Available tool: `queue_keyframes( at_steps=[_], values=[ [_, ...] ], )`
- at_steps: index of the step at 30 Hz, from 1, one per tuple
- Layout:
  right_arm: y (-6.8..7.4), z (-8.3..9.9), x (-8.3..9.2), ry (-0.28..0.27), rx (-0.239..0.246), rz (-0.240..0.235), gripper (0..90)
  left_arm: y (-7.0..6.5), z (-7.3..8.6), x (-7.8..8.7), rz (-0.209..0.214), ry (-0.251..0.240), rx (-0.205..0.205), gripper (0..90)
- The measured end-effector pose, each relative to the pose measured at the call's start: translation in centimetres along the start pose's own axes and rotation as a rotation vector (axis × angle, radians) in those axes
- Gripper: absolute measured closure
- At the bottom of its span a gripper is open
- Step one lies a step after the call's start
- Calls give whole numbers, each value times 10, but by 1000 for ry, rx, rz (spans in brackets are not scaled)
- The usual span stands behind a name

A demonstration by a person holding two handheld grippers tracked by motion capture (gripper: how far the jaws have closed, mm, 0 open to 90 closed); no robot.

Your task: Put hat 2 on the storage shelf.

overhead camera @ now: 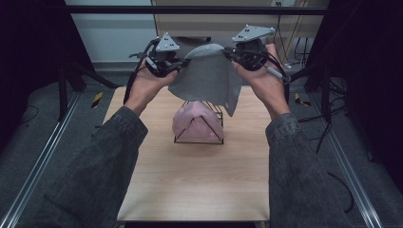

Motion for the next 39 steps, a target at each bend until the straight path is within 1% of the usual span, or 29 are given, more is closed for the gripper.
queue_keyframes(
  at_steps=[3,7,10,13,15,17,21,24,28,30,31,35,39],
  values=[
    [0,2,-7,8,0,-2,865,3,2,-5,1,-17,22,867],
    [-2,4,-10,7,-3,-3,865,4,2,-12,-10,-30,25,868],
    [-2,7,-14,20,-3,-10,865,5,6,-18,-14,-14,16,867],
    [0,9,-18,23,-4,-12,865,7,7,-20,-3,-16,35,867],
    [2,10,-19,24,-10,-16,865,6,9,-22,-5,-12,32,867],
    [4,13,-20,29,-5,-20,865,6,12,-24,-6,-3,26,867],
    [12,21,-27,46,2,-35,865,5,26,-31,5,8,44,867],
    [18,27,-34,64,8,-46,865,2,38,-37,6,29,42,868],
    [28,34,-42,86,20,-64,865,0,54,-41,18,38,58,868],
    [34,37,-47,95,26,-74,865,-1,62,-42,17,49,63,868],
    [37,39,-49,101,33,-80,865,-2,67,-43,22,50,72,868],
    [51,45,-58,133,57,-101,865,-4,87,-48,37,82,87,868],
    [62,50,-69,165,67,-119,865,-7,105,-52,41,119,85,868]
  ],
)
Point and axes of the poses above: each handheld gripper's, and its own axes: x roughly backward along the jaws, z roughly out of its underside, y roughly to its left, the point moved 10 cm from there along -x, roughly forward along the jaws, and after that the axes turned 15 degrees about y, right-handed, at the moved point
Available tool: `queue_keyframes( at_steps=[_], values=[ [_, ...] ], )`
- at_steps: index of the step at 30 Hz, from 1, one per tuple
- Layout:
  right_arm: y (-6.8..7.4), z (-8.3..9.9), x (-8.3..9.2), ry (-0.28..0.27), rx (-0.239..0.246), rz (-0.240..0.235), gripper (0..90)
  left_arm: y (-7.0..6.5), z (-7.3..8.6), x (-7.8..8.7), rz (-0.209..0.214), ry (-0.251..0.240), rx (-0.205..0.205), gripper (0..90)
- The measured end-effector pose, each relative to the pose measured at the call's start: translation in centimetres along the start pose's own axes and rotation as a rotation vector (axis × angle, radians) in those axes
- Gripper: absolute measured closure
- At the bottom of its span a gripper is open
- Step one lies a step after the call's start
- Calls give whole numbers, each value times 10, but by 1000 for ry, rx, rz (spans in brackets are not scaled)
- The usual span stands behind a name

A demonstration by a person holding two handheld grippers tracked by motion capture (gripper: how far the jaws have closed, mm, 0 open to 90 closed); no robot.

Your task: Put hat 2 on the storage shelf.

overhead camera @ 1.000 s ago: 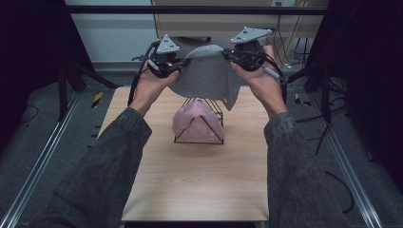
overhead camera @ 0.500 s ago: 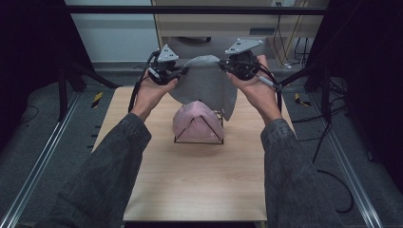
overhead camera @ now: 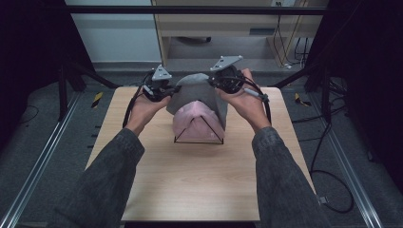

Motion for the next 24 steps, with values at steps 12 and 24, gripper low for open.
queue_keyframes(
  at_steps=[12,24],
  values=[
    [26,2,-33,84,26,-44,862,-5,45,-14,49,73,38,868],
    [33,6,-36,64,-26,-74,660,-11,65,-25,88,113,71,839]
  ],
)
Point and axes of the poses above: each handheld gripper's, and its own axes: x roughly backward along the jaws, z roughly out of its underside, y roughly to its left, the point moved 10 cm from there along -x, roughly forward along the jaws, and after that the axes turned 15 degrees about y, right-handed, at the moved point
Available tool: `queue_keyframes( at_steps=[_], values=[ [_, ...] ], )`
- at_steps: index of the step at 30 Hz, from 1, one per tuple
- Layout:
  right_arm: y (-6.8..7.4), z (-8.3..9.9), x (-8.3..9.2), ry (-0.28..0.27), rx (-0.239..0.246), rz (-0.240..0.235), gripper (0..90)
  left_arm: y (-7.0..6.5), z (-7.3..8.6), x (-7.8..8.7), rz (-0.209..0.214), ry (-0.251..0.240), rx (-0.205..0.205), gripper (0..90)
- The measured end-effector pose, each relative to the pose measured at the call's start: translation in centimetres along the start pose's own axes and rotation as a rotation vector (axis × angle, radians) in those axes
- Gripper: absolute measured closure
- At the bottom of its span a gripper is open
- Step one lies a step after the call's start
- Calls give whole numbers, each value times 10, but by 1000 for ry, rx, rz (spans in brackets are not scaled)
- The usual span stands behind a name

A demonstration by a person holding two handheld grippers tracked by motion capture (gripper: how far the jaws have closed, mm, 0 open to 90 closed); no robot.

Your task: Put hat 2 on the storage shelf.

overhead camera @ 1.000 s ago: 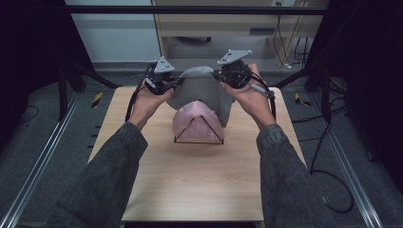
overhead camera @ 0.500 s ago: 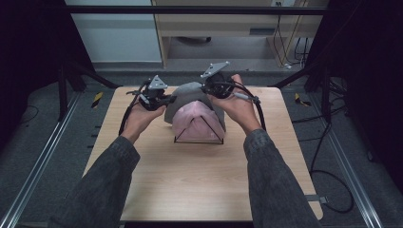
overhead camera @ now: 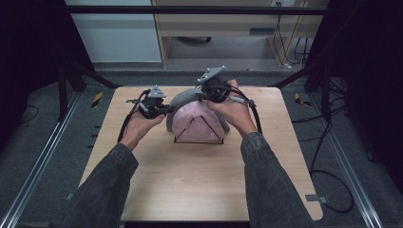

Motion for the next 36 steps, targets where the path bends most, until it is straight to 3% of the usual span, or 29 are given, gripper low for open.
queue_keyframes(
  at_steps=[6,13,19,22,26,31,36],
  values=[
    [-7,-2,25,-84,-68,11,485,-3,-1,2,-5,-1,7,757],
    [-20,16,53,-144,-149,51,352,3,-1,22,-57,-26,45,399],
    [-26,55,74,-174,-238,73,246,3,9,58,-69,-48,43,175],
    [-23,82,79,-160,-282,69,203,-2,22,71,-60,-38,32,109],
    [-16,114,82,-136,-326,65,147,-13,48,74,-51,2,13,64],
    [-3,149,78,-112,-354,56,124,-28,87,65,-35,45,6,57],
    [14,183,59,-65,-383,26,107,-42,127,49,-14,122,11,57]
  ],
)
Point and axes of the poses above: each handheld gripper's, and its own axes: x roughly backward along the jaws, z roughly out of its underside, y roughly to its left, the point moved 10 cm from there along -x, roughly forward along the jaws, and after that the axes turned 15 degrees about y, right-handed, at the moved point
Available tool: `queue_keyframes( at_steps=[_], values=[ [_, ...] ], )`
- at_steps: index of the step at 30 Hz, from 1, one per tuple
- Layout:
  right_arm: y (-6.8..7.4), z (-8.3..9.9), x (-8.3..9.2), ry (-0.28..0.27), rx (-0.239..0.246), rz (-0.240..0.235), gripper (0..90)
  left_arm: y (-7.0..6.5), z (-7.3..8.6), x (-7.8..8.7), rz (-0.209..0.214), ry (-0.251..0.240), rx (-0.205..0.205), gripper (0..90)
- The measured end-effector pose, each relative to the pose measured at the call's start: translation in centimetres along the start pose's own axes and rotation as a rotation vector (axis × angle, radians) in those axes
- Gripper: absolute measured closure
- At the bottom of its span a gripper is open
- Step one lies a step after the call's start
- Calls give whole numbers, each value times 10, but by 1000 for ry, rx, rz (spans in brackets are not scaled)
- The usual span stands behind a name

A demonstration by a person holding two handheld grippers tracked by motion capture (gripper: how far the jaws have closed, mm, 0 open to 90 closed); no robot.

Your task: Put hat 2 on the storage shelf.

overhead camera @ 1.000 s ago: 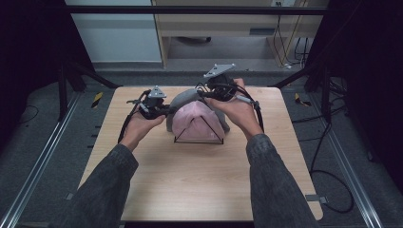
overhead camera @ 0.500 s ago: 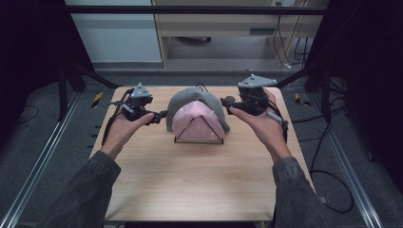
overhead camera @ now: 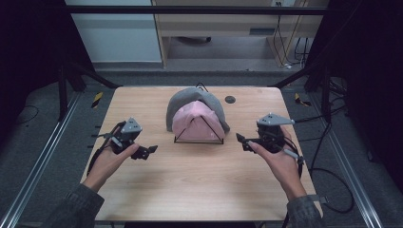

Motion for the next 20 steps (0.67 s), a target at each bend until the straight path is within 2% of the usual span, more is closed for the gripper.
queue_keyframes(
  at_steps=[6,8,11,14,15,17,18,20],
  values=[
    [2,49,-29,80,-54,-26,105,-12,40,-24,19,92,14,57],
    [1,62,-38,104,-74,-30,105,-14,50,-28,22,115,32,57],
    [0,80,-51,132,-118,-40,106,-13,61,-31,5,134,56,58],
    [-3,94,-57,161,-136,-20,118,-12,73,-36,0,171,82,58],
    [-3,97,-58,175,-115,-11,115,-10,76,-38,-6,182,86,58],
    [-4,103,-60,198,-111,-1,112,-8,80,-42,-16,214,99,59],
    [-2,106,-61,208,-125,-17,107,-7,81,-42,-19,223,107,63],
    [0,112,-64,227,-129,-36,99,-7,78,-42,-18,206,109,63]
  ],
)
Point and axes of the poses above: each handheld gripper's, and its own axes: x roughly backward along the jaws, z roughly out of its underside, y roughly to its left, the point moved 10 cm from there along -x, roughly forward along the jaws, and after that the axes turned 15 degrees about y, right-handed, at the moved point
